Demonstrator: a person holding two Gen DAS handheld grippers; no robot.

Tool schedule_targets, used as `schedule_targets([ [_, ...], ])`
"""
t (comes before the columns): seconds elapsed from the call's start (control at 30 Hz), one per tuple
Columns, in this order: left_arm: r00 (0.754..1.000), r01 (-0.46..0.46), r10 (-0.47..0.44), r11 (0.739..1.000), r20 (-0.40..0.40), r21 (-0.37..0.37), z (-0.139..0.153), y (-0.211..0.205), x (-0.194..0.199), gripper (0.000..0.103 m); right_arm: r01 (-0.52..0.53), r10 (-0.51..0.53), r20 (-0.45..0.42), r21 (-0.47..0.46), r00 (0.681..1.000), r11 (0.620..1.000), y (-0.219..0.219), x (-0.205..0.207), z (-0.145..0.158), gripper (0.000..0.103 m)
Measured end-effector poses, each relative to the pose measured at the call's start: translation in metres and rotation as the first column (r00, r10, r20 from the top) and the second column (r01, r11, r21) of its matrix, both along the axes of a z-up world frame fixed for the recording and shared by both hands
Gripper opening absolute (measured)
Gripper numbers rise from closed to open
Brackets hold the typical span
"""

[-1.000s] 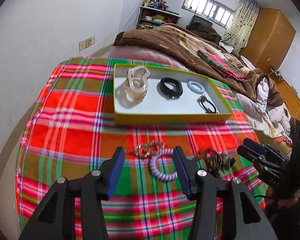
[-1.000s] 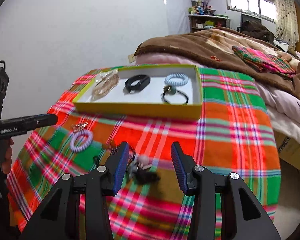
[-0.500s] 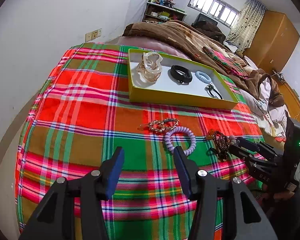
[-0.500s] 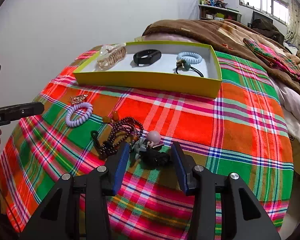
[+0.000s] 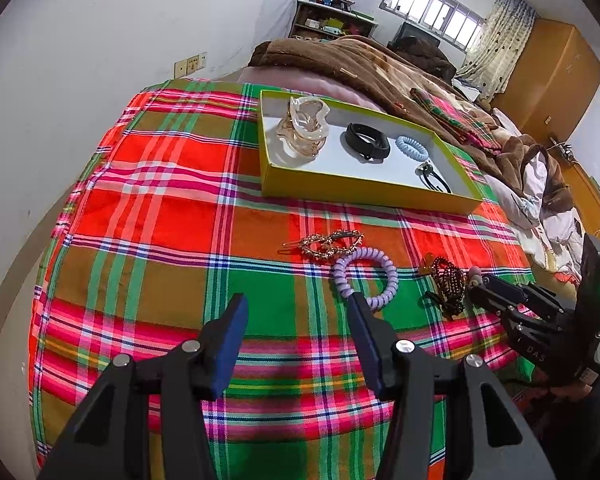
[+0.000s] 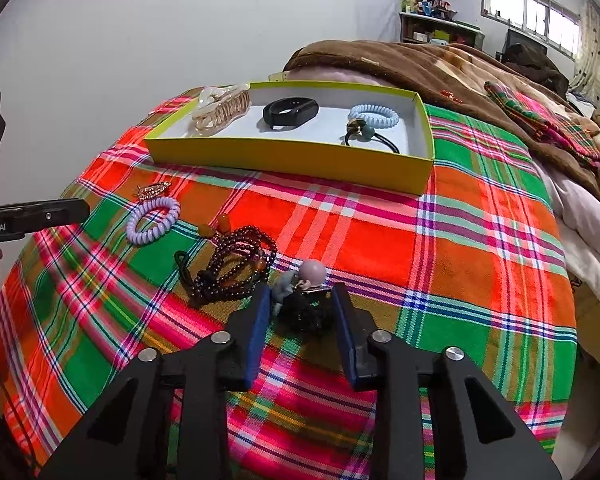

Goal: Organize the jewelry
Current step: 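Lower the right gripper onto the pink-and-grey bead hair tie and close it, then lower the left gripper onto the gold rhinestone hair clip and close it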

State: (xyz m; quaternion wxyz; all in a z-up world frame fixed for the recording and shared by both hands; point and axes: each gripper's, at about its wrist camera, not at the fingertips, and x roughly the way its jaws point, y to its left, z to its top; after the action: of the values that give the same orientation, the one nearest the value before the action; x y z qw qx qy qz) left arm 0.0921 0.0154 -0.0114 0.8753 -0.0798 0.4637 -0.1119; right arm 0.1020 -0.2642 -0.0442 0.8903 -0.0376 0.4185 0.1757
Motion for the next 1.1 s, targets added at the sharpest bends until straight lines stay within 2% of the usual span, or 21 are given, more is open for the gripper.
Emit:
schedule_targets([
  [0.5, 0.999, -0.015, 0.015, 1.000, -0.029, 0.018, -0.009, -0.005, 0.015, 0.053, 0.043, -0.046, 0.052, 0.055, 0.998, 0.998, -0.024, -0.008, 0.011, 0.023],
  [0.63, 1.000, -0.005, 0.007, 0.998, -0.029, 0.063, -0.011, -0.012, 0.029, 0.053, 0.052, -0.057, 0.060, 0.074, 0.997, 0.996, -0.029, -0.010, 0.014, 0.023],
  [0.83, 0.999, 0.031, -0.026, 0.984, -0.029, 0.174, -0.016, -0.023, 0.046, 0.053, 0.069, -0.076, 0.069, 0.100, 0.995, 0.993, -0.036, -0.011, 0.018, 0.023],
  [1.1, 0.991, 0.132, -0.129, 0.968, -0.028, 0.213, -0.016, -0.044, 0.051, 0.054, 0.075, -0.084, 0.071, 0.116, 0.994, 0.990, -0.038, -0.008, 0.019, 0.023],
])
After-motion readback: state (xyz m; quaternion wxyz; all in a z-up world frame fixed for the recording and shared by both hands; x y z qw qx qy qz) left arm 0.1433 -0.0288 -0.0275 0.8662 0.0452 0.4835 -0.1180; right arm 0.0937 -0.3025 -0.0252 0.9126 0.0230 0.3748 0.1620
